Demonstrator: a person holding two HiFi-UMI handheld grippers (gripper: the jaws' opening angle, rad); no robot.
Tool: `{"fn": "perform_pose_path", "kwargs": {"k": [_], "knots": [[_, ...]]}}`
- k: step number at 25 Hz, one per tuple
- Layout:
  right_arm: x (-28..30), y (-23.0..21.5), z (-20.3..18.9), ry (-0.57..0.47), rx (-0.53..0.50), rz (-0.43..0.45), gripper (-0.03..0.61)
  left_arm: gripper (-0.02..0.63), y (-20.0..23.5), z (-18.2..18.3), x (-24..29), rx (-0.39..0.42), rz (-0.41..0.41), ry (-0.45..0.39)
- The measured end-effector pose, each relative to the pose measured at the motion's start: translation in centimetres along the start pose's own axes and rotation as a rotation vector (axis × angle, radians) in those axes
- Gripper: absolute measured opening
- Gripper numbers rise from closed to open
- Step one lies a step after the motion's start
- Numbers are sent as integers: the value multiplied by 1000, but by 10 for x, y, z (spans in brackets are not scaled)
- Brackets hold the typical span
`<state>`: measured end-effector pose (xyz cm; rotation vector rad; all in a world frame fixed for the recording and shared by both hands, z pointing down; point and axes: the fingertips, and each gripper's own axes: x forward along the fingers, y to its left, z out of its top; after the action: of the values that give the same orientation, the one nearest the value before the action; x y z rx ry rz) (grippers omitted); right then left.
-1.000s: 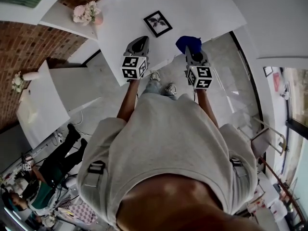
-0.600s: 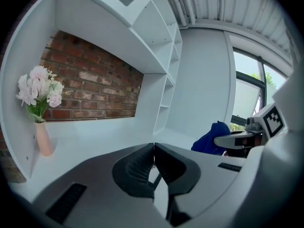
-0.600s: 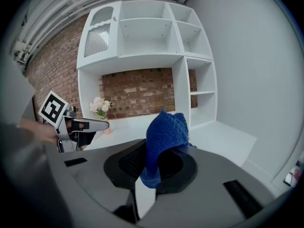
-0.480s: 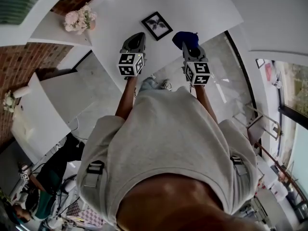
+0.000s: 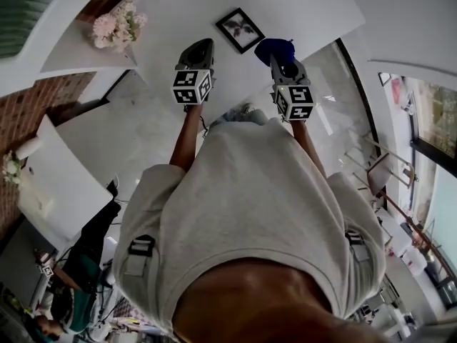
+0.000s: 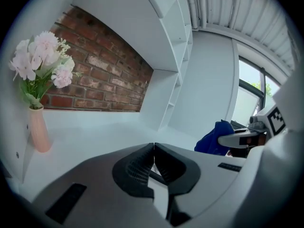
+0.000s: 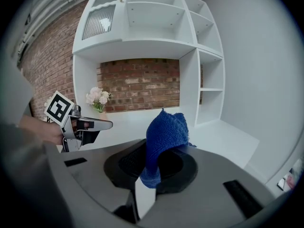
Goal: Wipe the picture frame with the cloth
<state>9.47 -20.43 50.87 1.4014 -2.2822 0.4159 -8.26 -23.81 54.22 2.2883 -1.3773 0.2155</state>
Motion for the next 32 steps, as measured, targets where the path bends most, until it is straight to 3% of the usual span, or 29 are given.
{"fn": "perform_pose_path", "kwargs": {"k": [8,32], "knots": [[26,7,0,28,-11,32,58,18,9,-10,6,-18,-4,26],[136,6,21,25,-155,252,58,18,20,-44,-20,-101,199,42]]}}
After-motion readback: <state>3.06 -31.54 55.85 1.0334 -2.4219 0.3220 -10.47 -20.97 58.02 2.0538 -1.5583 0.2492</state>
